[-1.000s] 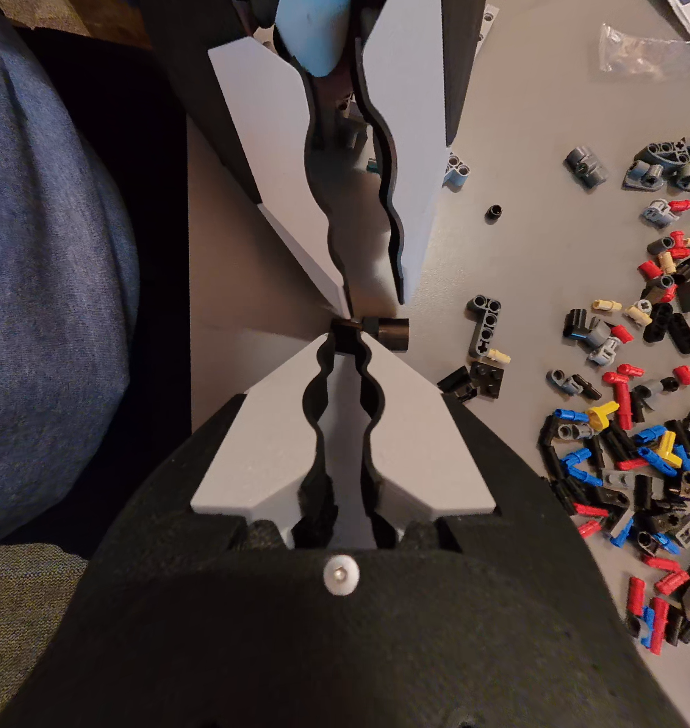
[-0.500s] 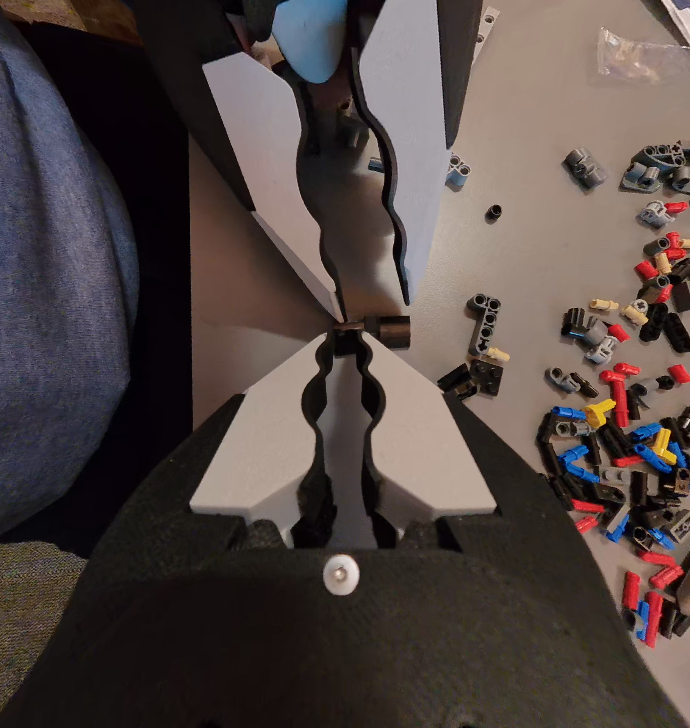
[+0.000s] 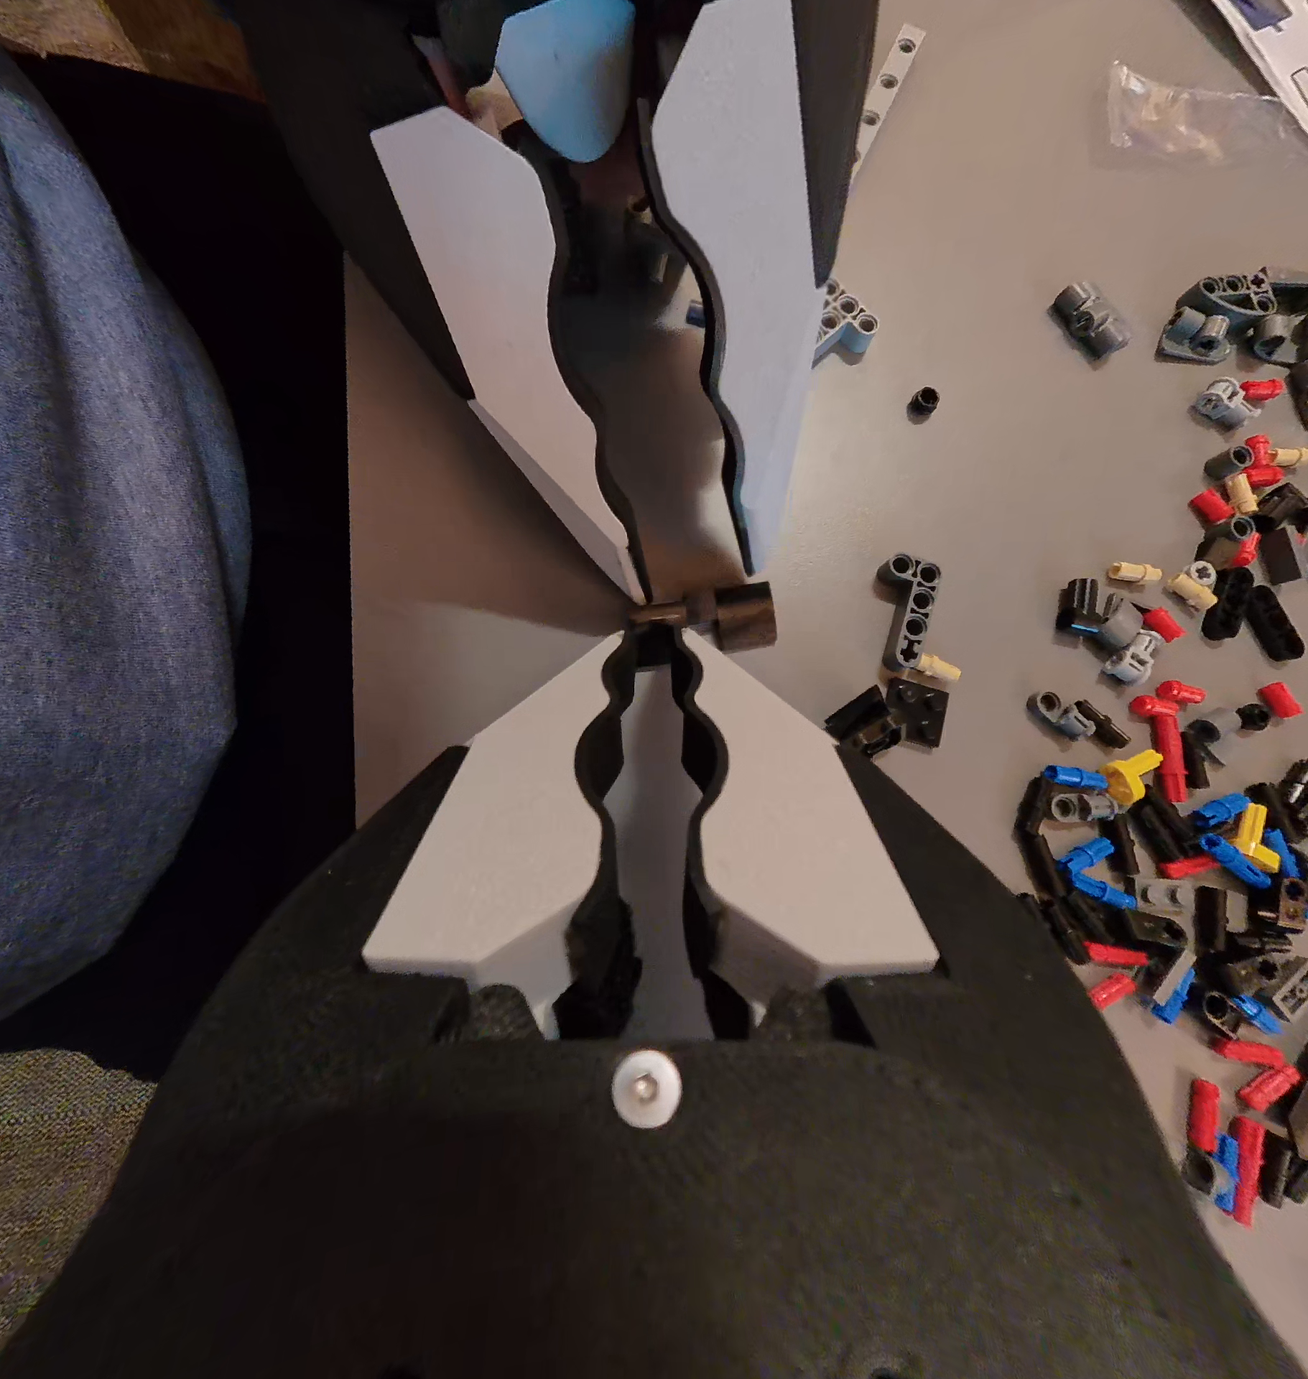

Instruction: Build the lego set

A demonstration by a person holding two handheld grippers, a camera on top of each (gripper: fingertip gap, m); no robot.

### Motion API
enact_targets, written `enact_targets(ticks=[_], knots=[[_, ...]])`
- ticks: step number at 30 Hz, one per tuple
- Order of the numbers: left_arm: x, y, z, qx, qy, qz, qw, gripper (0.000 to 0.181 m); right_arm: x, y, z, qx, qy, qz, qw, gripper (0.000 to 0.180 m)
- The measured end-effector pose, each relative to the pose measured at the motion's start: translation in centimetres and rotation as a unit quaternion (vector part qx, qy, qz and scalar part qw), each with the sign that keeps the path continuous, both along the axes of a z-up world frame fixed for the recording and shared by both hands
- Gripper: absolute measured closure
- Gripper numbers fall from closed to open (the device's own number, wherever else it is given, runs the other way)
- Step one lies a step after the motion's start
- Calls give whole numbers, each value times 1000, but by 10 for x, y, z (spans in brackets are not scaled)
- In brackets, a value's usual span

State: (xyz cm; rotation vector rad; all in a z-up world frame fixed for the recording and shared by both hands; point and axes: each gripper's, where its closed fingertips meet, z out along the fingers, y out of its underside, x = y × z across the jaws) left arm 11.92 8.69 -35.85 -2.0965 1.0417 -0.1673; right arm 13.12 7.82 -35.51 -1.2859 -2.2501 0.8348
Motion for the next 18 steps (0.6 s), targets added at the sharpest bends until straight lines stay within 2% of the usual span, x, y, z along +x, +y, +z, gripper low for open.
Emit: enact_targets(ticks=[14, 18], knots=[[2, -1, 2, -4, 4, -20, 1000, 157, -1, 0, -1, 8, -11, 13, 1000, 175], [4, -1, 8, -25, -44, -12, 999, 159, -1, -1, -1, 8, -19, 16, 1000, 176]])
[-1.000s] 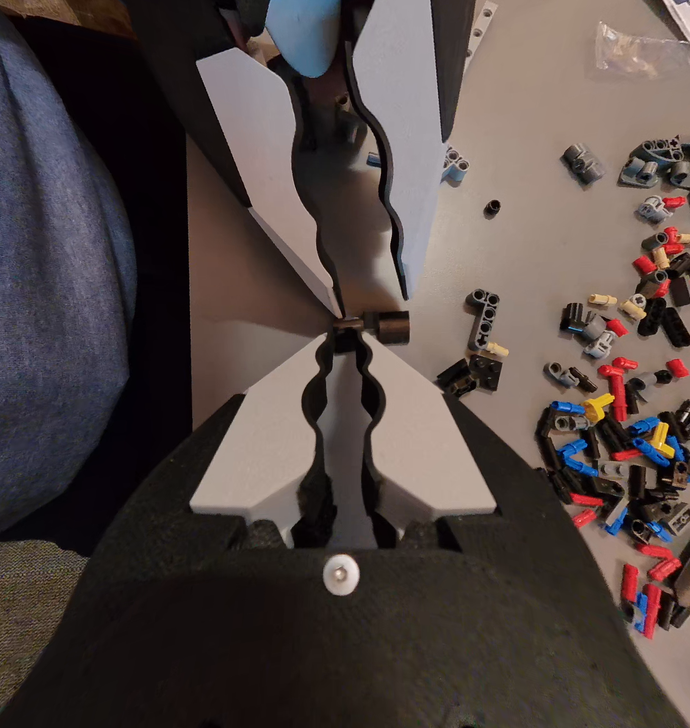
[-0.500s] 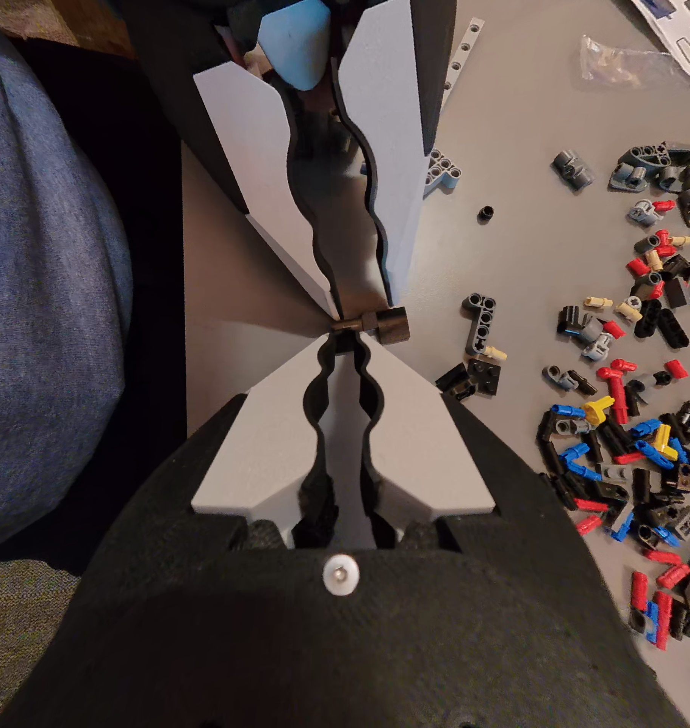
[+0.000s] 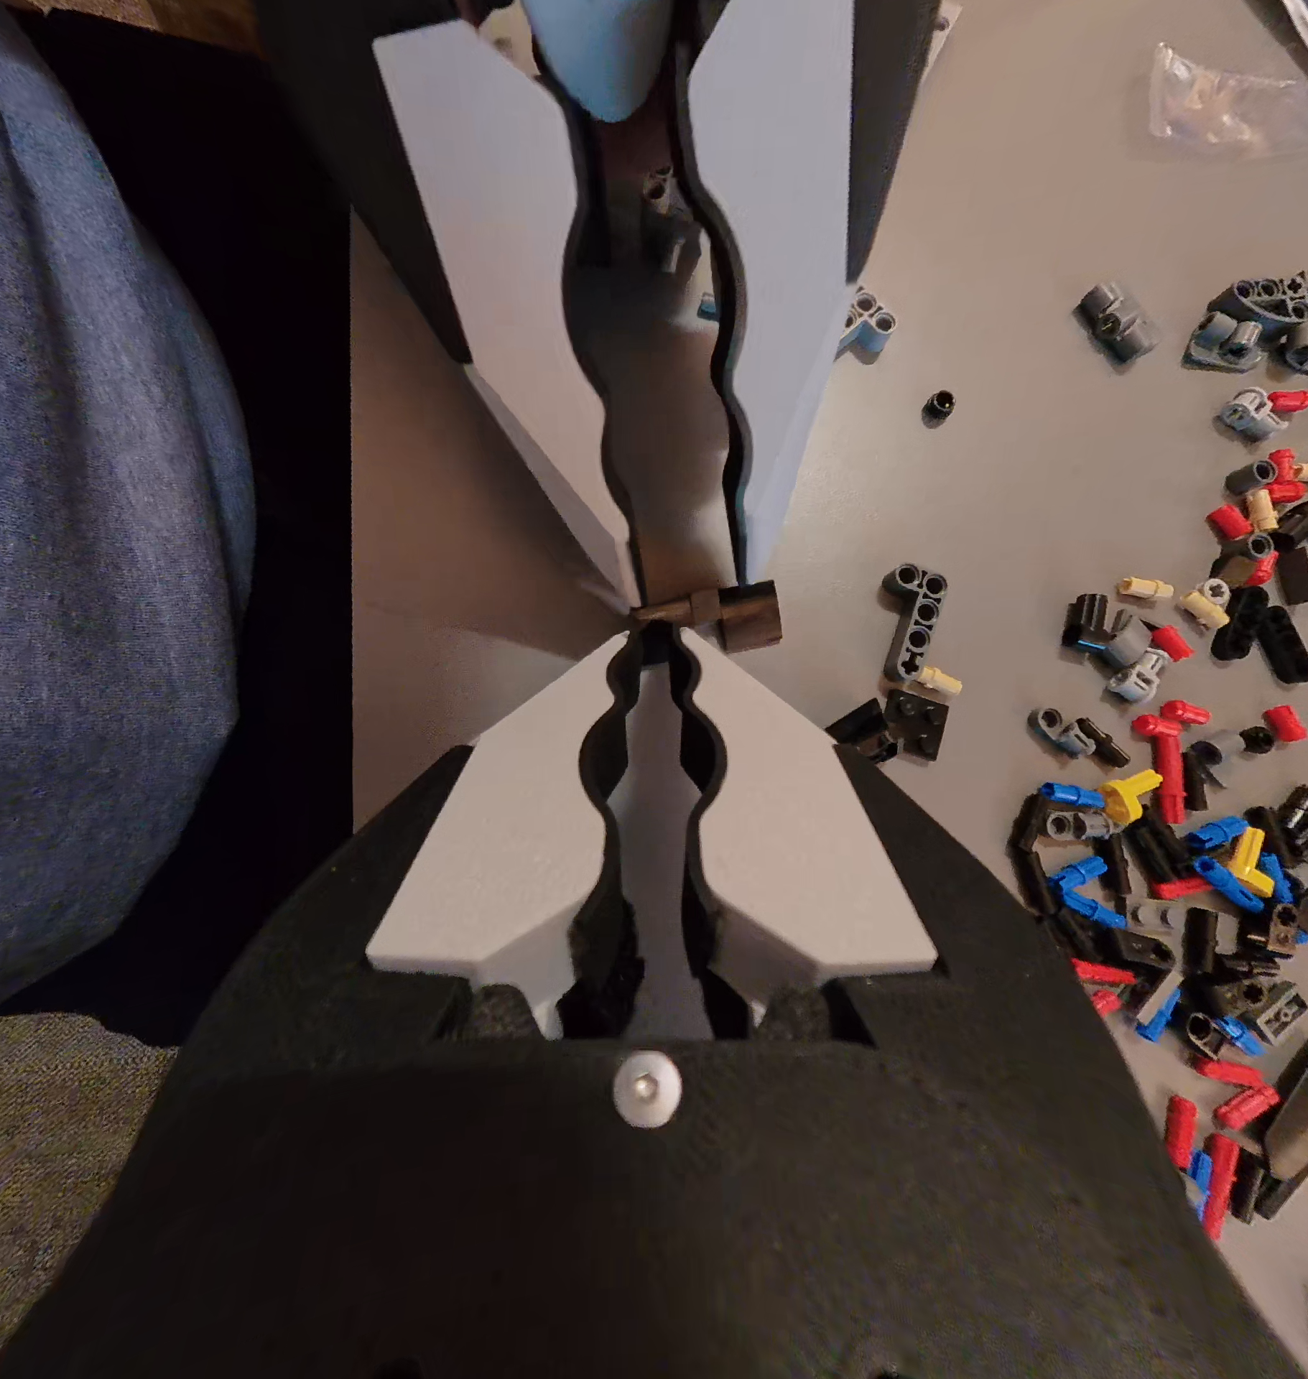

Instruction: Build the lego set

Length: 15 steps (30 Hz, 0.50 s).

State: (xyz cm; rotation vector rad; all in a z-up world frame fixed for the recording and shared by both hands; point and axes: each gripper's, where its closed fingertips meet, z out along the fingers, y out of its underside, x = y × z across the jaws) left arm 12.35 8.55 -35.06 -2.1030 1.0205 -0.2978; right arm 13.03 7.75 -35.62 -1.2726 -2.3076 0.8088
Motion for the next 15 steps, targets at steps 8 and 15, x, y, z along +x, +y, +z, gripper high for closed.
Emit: enact_targets(ticks=[8, 15], knots=[[-3, 4, -3, -4, 4, 20, 1000, 175, -1, 0, -1, 5, -6, 1, 1000, 177], [-5, 6, -4, 16, 45, 15, 999, 181, -1, -2, -1, 4, -19, 3, 1000, 178]])
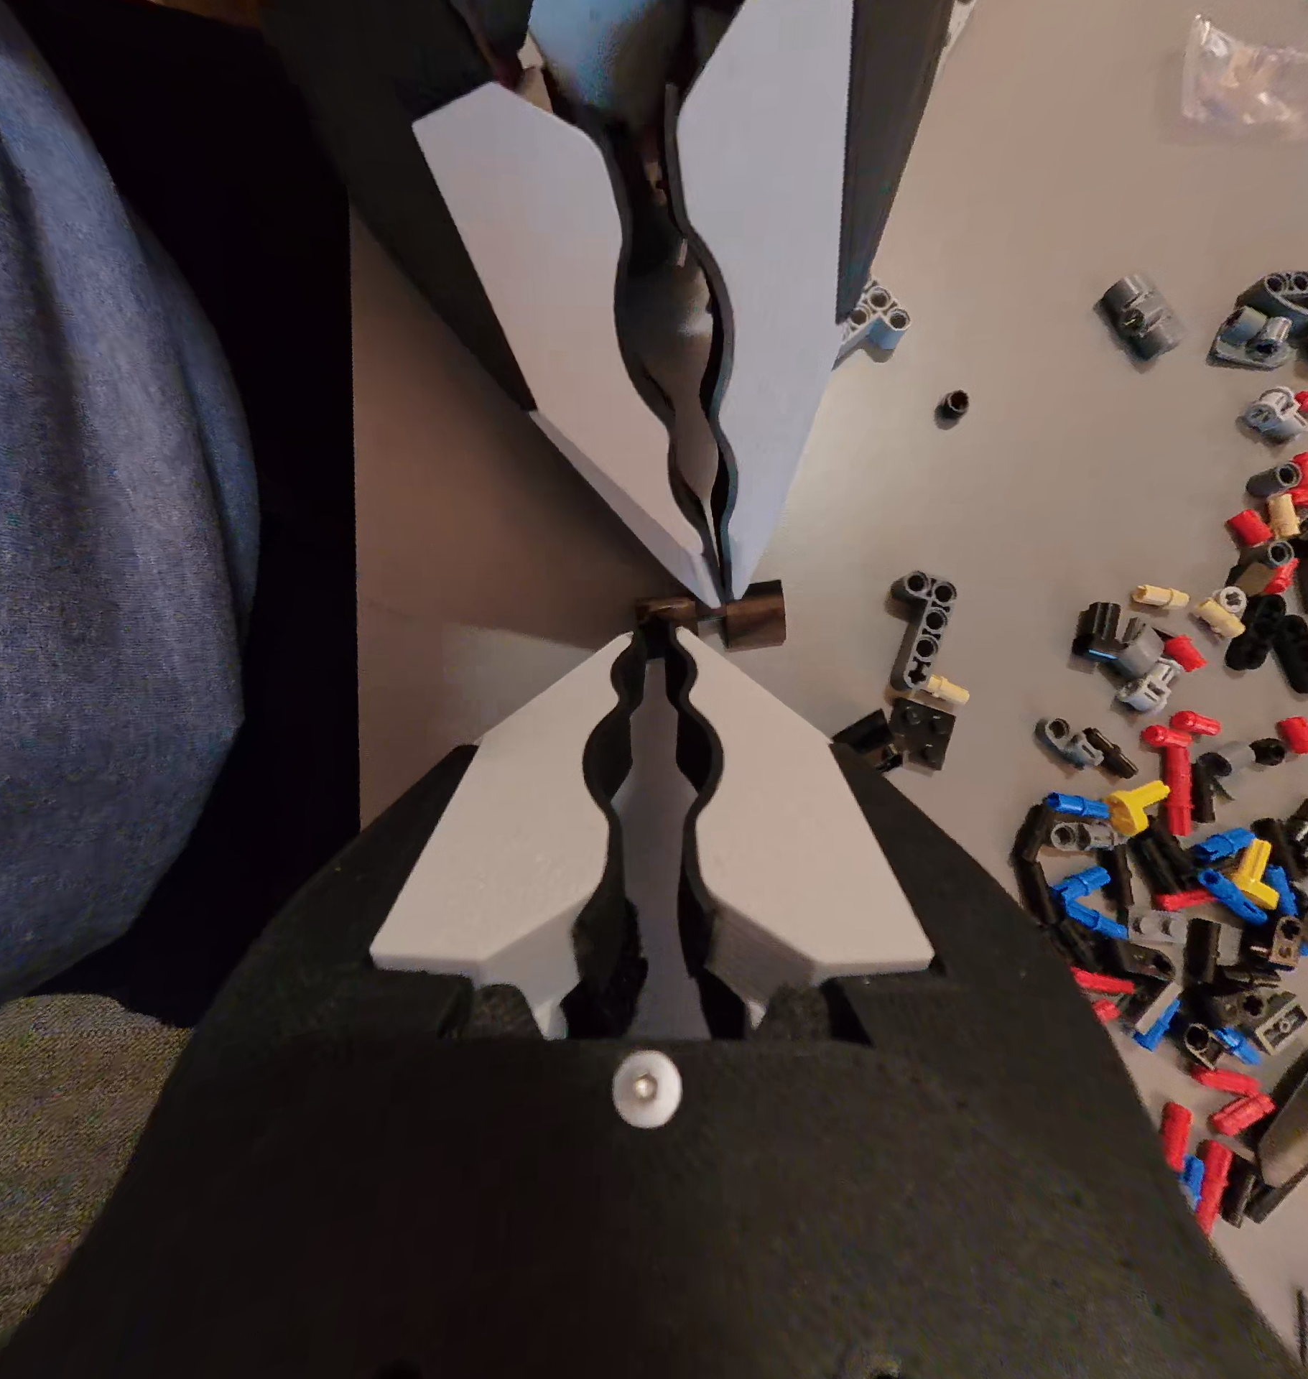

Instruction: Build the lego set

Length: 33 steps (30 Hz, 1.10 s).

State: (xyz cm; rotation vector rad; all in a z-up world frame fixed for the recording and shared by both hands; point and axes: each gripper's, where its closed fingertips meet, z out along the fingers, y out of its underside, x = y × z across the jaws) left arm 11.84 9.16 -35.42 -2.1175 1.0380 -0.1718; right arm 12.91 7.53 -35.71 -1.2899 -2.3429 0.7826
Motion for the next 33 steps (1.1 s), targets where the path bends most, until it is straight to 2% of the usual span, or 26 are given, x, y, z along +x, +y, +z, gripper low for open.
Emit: enact_targets(ticks=[9, 18, 24, 33], knots=[[4, 0, -2, 27, 43, -11, 999, 181, 0, 1, -4, 17, -27, -1, 999, 180], [0, 0, 9, 9, -25, 7, 1000, 181, 2, 6, 0, 5, -6, -23, 1000, 180], [-4, -8, 13, -3, -33, 30, 999, 175, 3, 12, 7, 3, 8, -32, 999, 180], [-8, -20, 7, -25, -37, 55, 998, 175, 0, -6, 10, -3, 21, -12, 1000, 180]])
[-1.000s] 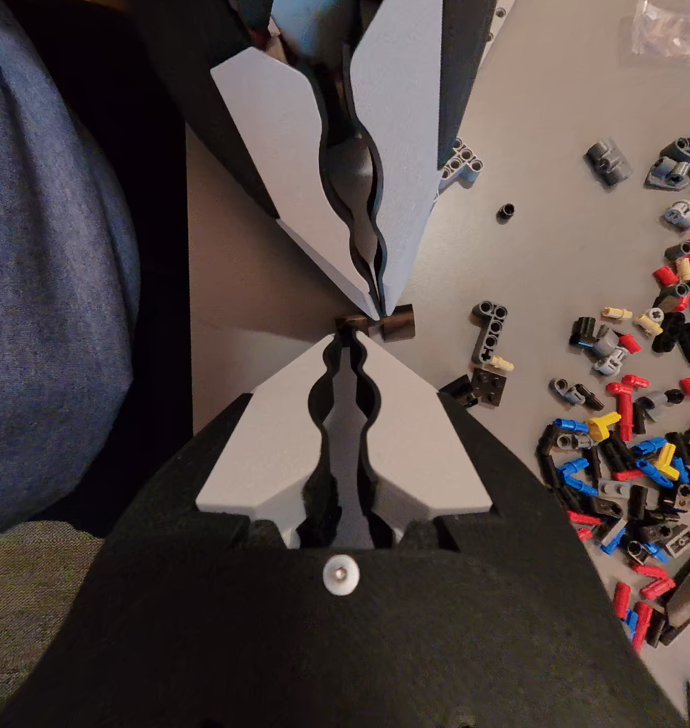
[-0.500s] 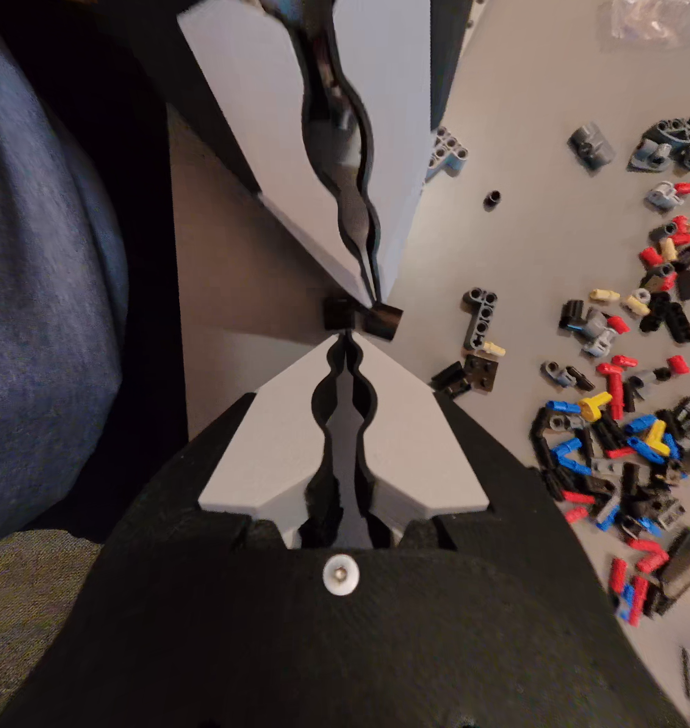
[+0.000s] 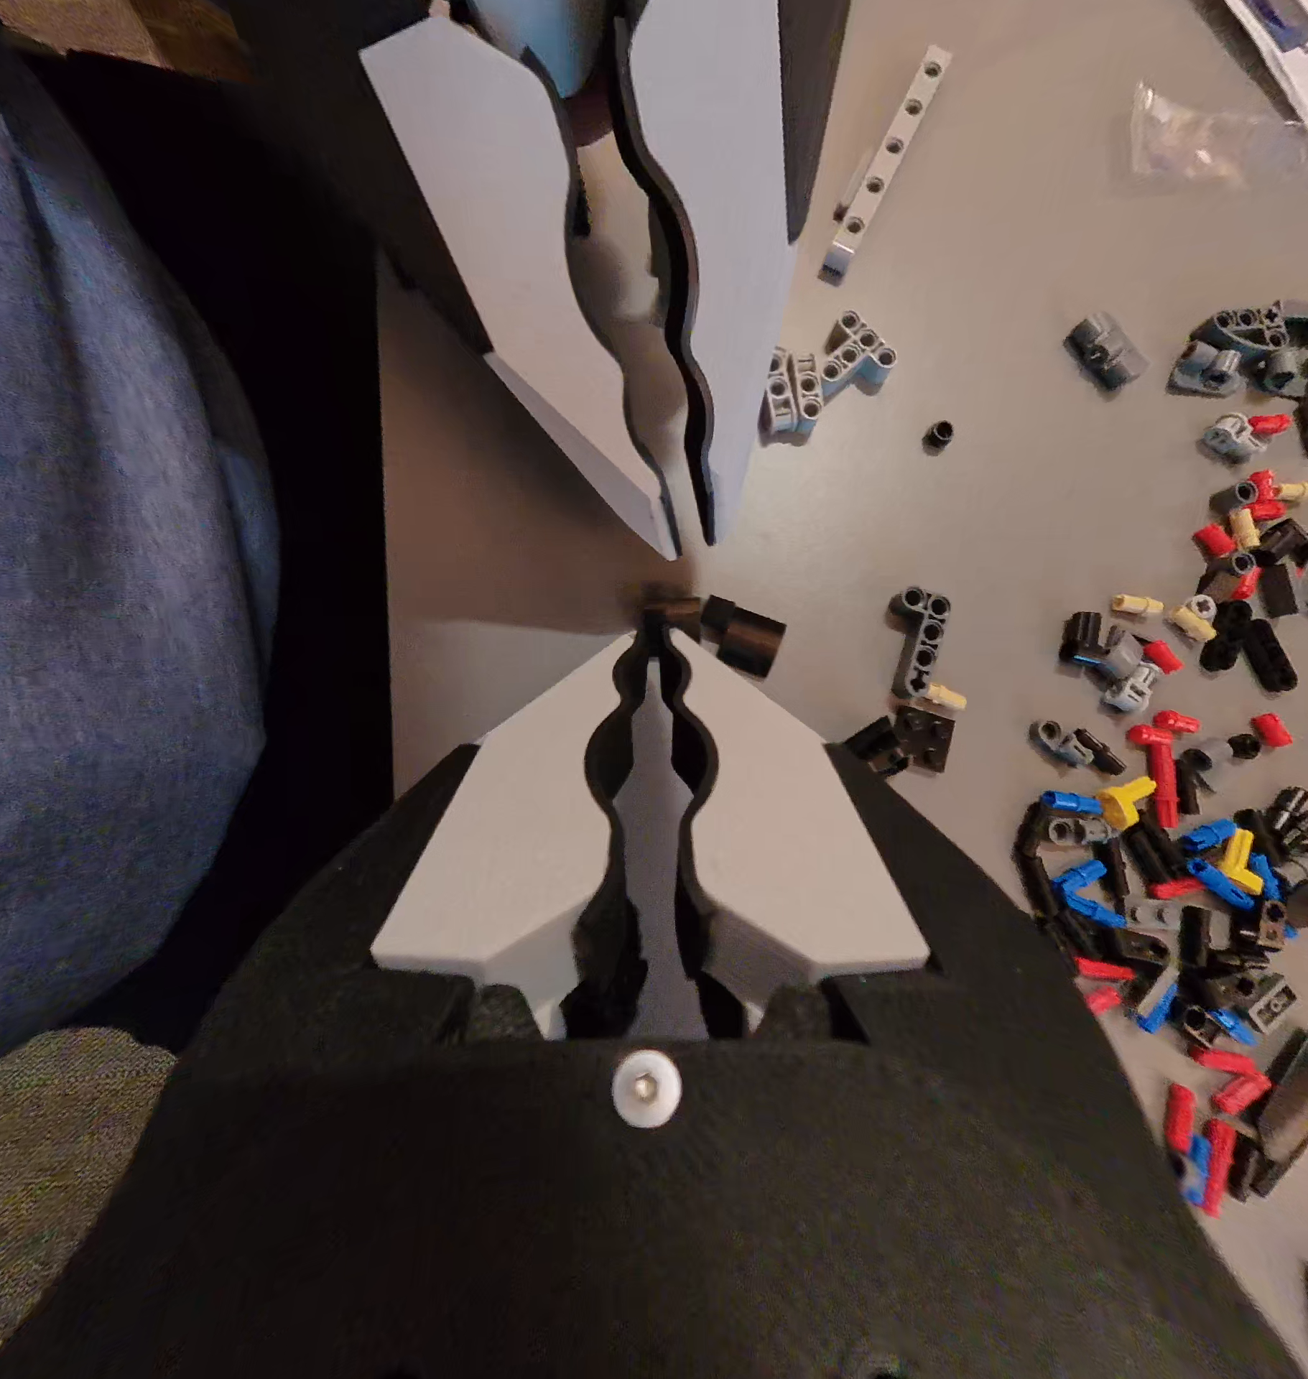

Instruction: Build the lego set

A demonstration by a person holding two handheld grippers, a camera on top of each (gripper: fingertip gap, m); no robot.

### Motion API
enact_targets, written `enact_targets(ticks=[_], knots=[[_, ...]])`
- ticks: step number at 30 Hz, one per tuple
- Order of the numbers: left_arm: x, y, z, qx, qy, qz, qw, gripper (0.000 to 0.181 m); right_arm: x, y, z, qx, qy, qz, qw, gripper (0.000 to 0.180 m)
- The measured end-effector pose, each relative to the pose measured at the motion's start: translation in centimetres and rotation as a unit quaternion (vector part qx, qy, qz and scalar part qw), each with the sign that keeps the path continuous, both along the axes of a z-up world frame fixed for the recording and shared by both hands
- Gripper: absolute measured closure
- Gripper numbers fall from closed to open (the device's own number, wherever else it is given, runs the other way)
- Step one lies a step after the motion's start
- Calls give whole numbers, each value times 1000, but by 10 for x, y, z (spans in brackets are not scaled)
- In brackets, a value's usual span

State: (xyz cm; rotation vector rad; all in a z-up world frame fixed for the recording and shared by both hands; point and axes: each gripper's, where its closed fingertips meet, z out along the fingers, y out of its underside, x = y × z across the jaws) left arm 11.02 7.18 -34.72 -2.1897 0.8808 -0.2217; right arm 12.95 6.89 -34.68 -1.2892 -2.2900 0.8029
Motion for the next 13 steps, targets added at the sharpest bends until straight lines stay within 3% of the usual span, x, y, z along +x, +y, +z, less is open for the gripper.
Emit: enact_targets(ticks=[13], knots=[[6, -2, -14, -9, 12, -8, 1000, 180, -9, -3, -7, -19, 14, -20, 1000, 180]])
